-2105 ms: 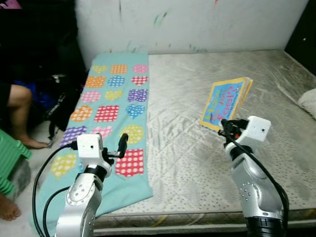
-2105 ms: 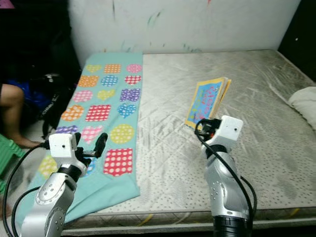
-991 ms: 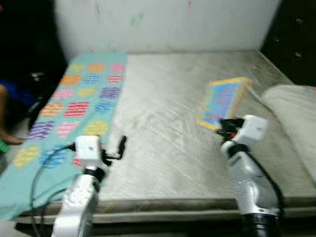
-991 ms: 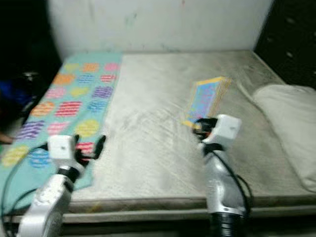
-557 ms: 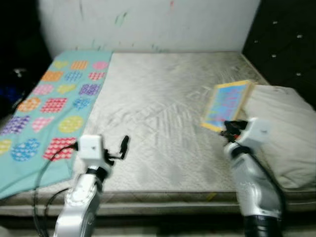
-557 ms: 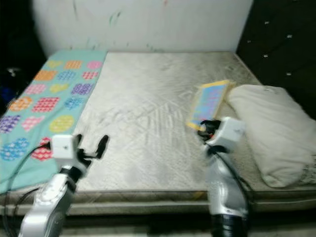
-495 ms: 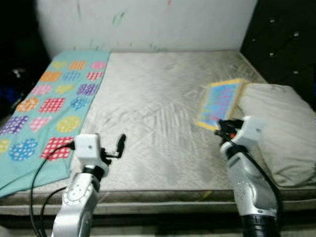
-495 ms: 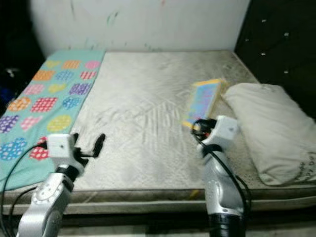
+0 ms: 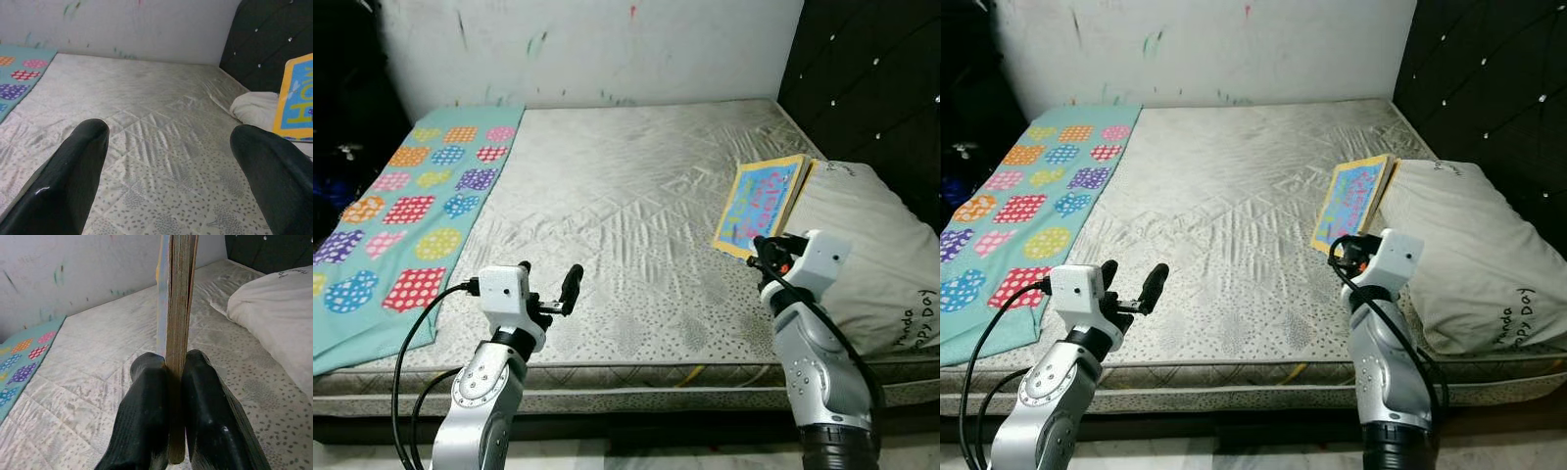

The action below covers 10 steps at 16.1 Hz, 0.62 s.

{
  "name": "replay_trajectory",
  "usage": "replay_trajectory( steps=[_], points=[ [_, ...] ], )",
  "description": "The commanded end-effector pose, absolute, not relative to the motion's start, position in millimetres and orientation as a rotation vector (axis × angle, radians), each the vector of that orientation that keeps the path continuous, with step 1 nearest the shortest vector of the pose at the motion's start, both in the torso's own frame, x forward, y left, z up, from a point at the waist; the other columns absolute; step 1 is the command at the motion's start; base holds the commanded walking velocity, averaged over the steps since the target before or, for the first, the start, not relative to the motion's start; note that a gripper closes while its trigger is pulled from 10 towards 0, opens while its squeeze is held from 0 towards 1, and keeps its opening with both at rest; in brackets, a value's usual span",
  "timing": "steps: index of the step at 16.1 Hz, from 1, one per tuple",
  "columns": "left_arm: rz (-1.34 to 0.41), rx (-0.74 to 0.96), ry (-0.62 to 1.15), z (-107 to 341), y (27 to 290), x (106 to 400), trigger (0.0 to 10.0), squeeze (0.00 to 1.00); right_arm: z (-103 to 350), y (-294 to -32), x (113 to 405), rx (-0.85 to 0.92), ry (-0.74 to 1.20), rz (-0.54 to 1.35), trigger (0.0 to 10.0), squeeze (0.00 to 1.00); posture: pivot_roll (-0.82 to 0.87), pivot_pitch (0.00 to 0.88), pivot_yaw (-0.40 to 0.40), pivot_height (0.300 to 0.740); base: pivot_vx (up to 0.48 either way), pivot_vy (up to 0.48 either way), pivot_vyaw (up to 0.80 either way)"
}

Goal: Clean up the room

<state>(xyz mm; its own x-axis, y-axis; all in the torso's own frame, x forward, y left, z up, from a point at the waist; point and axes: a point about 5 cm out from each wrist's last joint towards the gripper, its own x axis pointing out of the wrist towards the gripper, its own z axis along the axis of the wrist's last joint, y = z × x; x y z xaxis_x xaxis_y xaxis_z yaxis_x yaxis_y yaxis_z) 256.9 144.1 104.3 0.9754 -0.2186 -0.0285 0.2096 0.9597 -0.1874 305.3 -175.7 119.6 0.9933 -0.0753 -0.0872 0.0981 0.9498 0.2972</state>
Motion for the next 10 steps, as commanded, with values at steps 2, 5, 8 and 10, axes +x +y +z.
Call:
replay_trajectory(
  steps=[2,5,8,10],
  points=[
    [-0.218,-0.178,0.03,107.7,145.9,258.6,10.0,0.0,137.0,-165.0,313.0,0.302,-0.005,-0.047,10.0,0.0,-0.1,0.0,0.026,0.74,0.351,0.0,0.0],
    [-0.219,-0.175,0.025,108.3,146.7,259.8,10.0,0.0,136.4,-164.8,312.9,0.296,-0.008,-0.044,10.0,0.0,-0.1,0.0,0.025,0.74,0.356,0.0,0.0],
    [-0.207,-0.165,0.032,106.2,149.4,257.9,10.0,0.0,132.9,-167.0,307.9,0.15,-0.032,-0.017,10.0,0.0,-0.1,0.0,0.024,0.74,0.344,0.0,0.0],
    [-0.181,-0.138,0.042,103.0,154.8,255.9,10.0,0.0,126.6,-171.1,302.0,-0.01,-0.06,-0.005,10.0,0.0,-0.1,0.0,0.023,0.74,0.126,0.0,0.0]
  ],
)
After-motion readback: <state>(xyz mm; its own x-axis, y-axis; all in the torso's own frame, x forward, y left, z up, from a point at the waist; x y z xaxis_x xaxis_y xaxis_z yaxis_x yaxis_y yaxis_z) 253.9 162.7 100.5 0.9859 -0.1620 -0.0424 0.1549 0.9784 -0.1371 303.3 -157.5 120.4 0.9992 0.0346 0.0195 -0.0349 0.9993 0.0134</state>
